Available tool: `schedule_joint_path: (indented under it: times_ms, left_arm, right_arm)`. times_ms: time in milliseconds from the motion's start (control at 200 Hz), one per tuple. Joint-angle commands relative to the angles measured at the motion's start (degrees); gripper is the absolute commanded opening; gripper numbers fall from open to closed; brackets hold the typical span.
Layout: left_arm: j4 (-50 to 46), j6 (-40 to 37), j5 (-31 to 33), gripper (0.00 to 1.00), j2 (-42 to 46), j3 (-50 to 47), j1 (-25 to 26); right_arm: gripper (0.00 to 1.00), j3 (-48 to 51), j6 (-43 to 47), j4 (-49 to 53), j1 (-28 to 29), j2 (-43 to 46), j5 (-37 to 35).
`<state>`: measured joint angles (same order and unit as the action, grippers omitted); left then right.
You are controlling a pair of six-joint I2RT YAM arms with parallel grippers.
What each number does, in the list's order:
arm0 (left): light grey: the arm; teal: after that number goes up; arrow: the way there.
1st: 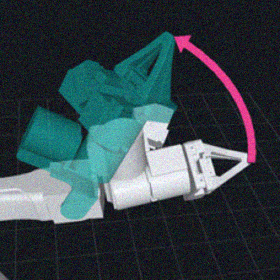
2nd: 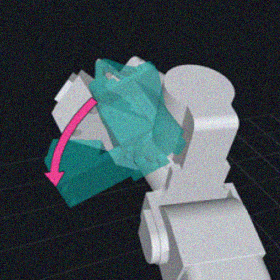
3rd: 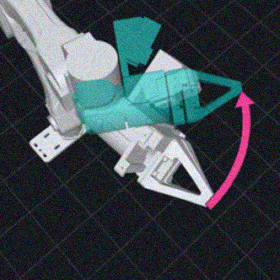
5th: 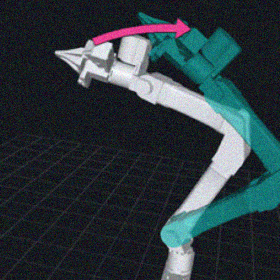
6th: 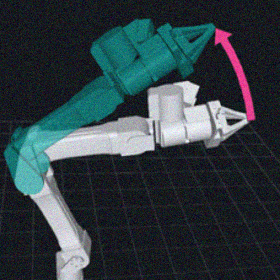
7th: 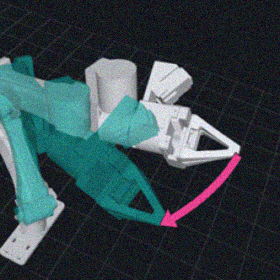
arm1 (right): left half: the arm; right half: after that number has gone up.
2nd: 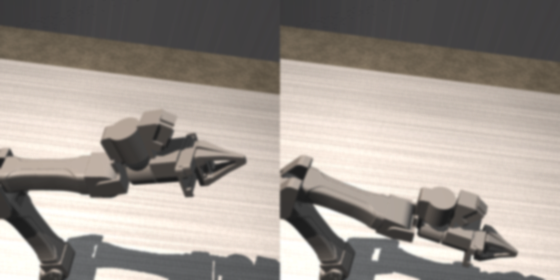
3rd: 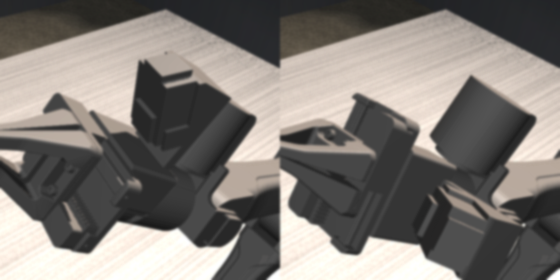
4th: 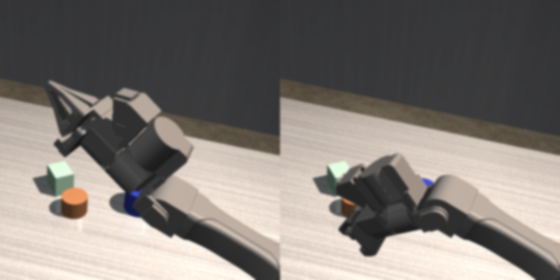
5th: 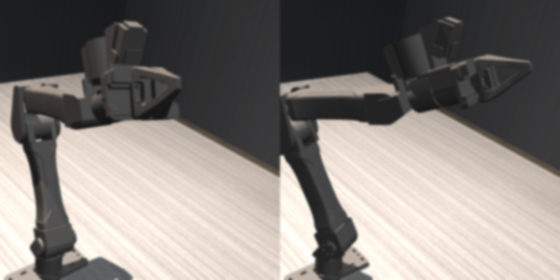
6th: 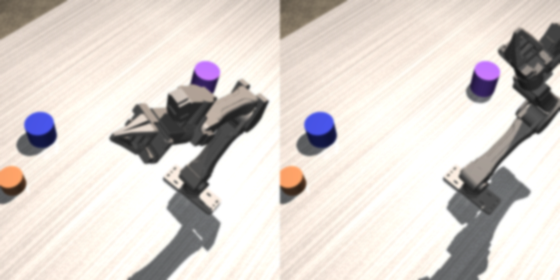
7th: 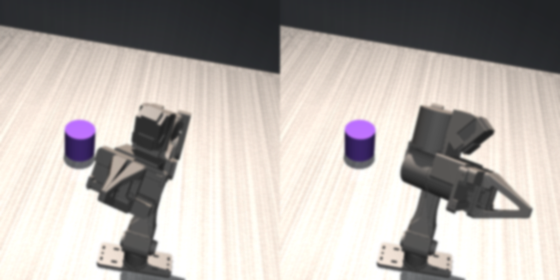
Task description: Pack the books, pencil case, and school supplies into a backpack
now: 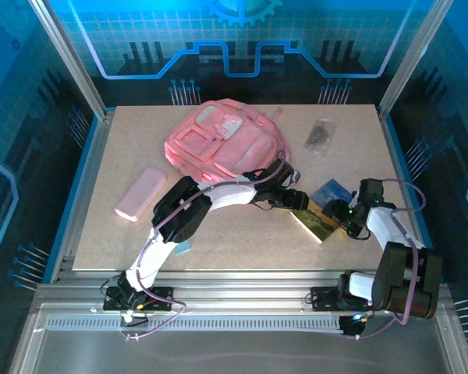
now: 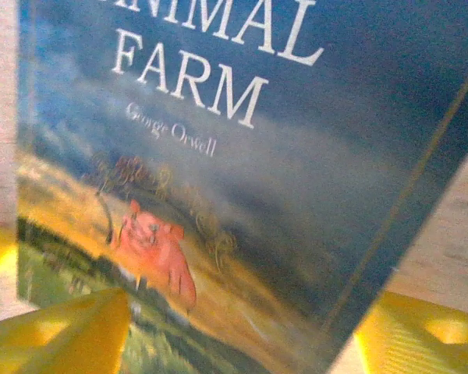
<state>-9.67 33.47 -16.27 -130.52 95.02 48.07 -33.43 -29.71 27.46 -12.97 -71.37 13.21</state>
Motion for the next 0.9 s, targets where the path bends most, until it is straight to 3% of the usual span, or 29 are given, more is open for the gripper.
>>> schedule_joint_path:
  times_ms: [0,220,350,585,660,725,835,890]
  left_arm:
    - [-2.19,-0.42,-0.03,0.7,-0.99,2.07,0.44]
    - [-4.2,-1.83,-1.48,0.67,-2.63,3.39,0.46]
    - [-3.88,-1.83,-2.8,0.63,-1.82,2.14,0.7]
    - [-3.25,-1.09,-2.51,0.65,-0.57,0.34,0.75]
    - [-3.19,-0.21,-3.03,0.69,0.03,0.31,0.51]
    - [-1.69,1.52,-5.41,0.72,0.91,-0.23,-0.51]
    - [2.15,5.25,-7.85,0.8,2.96,-2.25,-3.47]
    - [4.75,6.64,-8.4,0.96,4.15,-3.81,-5.14]
  right_arm:
    - [0.68,-1.88,0.8,-4.85,1.25,-0.73,7.32]
    - [0.64,-1.9,0.13,-8.19,1.64,-1.92,10.28]
    - [0.54,-1.59,-1.82,-10.79,1.64,-1.93,12.55]
    - [0.34,-2.24,-2.81,-9.81,1.68,-0.94,12.47]
    - [0.23,-2.45,-2.55,-10.19,1.68,-0.6,13.13]
    - [0.0,-3.09,-1.98,-10.08,1.72,-0.53,14.24]
    - [0.0,-4.12,-1.93,-10.12,1.83,0.59,16.14]
    - [0.0,-4.8,-1.93,-10.06,1.93,1.59,17.9]
